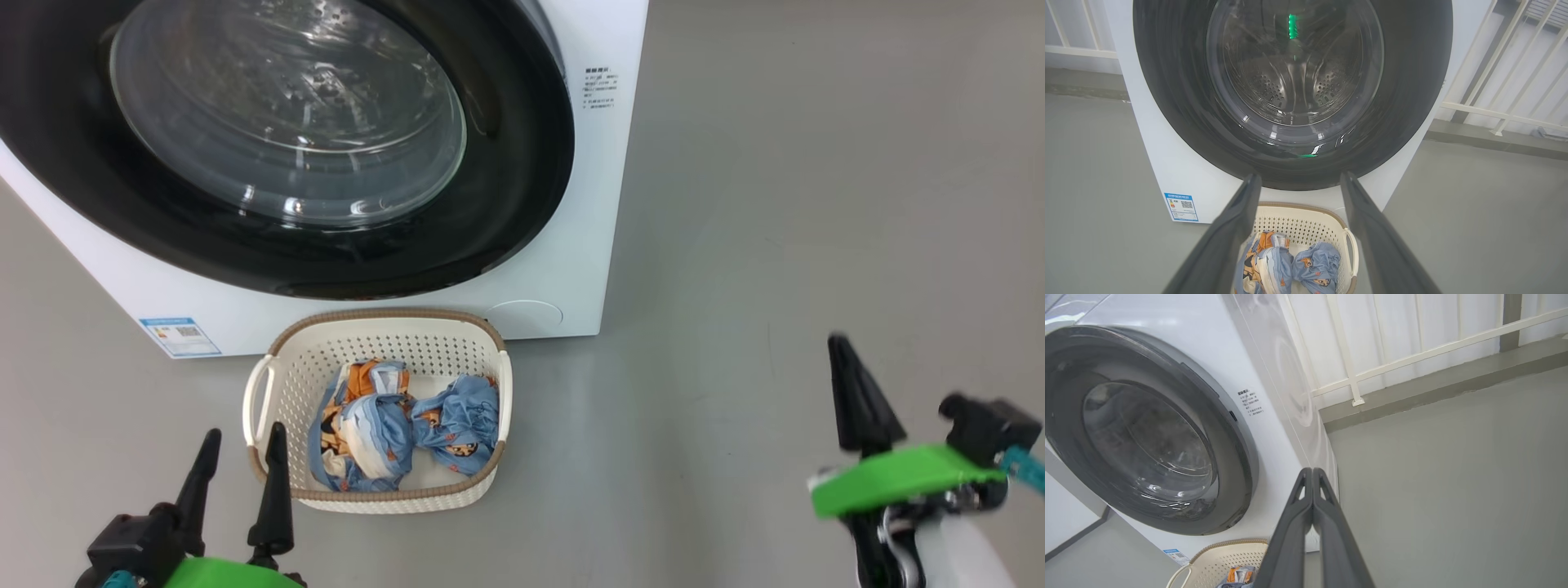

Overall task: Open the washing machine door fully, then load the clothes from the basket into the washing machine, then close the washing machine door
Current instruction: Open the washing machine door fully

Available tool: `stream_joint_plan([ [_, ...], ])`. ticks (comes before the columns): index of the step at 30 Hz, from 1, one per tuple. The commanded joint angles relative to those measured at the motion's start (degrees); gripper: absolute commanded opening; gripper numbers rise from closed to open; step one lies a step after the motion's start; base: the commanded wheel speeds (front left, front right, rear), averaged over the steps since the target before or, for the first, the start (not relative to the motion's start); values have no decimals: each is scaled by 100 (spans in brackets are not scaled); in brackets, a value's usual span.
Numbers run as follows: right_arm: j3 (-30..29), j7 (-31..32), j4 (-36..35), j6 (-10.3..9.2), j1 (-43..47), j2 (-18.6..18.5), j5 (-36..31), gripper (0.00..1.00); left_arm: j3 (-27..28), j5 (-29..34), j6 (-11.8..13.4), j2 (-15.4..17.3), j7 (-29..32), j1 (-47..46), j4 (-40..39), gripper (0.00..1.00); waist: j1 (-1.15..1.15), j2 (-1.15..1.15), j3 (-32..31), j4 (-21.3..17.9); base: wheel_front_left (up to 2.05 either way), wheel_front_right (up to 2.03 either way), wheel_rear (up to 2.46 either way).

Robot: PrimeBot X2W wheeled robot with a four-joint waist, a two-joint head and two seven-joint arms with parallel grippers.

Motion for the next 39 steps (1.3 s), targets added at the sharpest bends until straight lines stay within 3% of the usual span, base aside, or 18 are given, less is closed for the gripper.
stream_joint_plan([
  [1,129,-73,-189,9,-280,5,112,0,199,-23,-9,54,-37,-179,-172,100,0,0,22,-6,0,0,0],
  [11,87,-73,-90,9,-1627,63,1352,0,59,-103,-9,-36,-37,-459,-180,100,0,0,235,182,0,0,0],
  [18,216,-73,99,9,-2583,-323,2867,0,-115,-172,-9,-82,-37,-787,-176,100,0,0,543,486,0,0,0],
  [22,722,-58,341,9,-3030,-783,3835,0,-171,-226,-9,-107,-37,-916,-157,100,0,0,687,677,0,0,0],
  [23,963,62,442,9,-3241,-987,4324,0,-202,-248,-9,-117,-37,-955,-157,100,0,0,757,755,0,0,0],
  [28,1524,614,678,9,-3717,-1463,5128,0,-326,-295,-9,-134,-37,-1049,-167,100,0,0,944,946,0,0,0],
  [39,1863,2263,1168,9,-4441,-1973,6372,0,-518,-413,-9,-149,-37,-1208,-171,100,0,0,1278,1292,0,0,0],
])
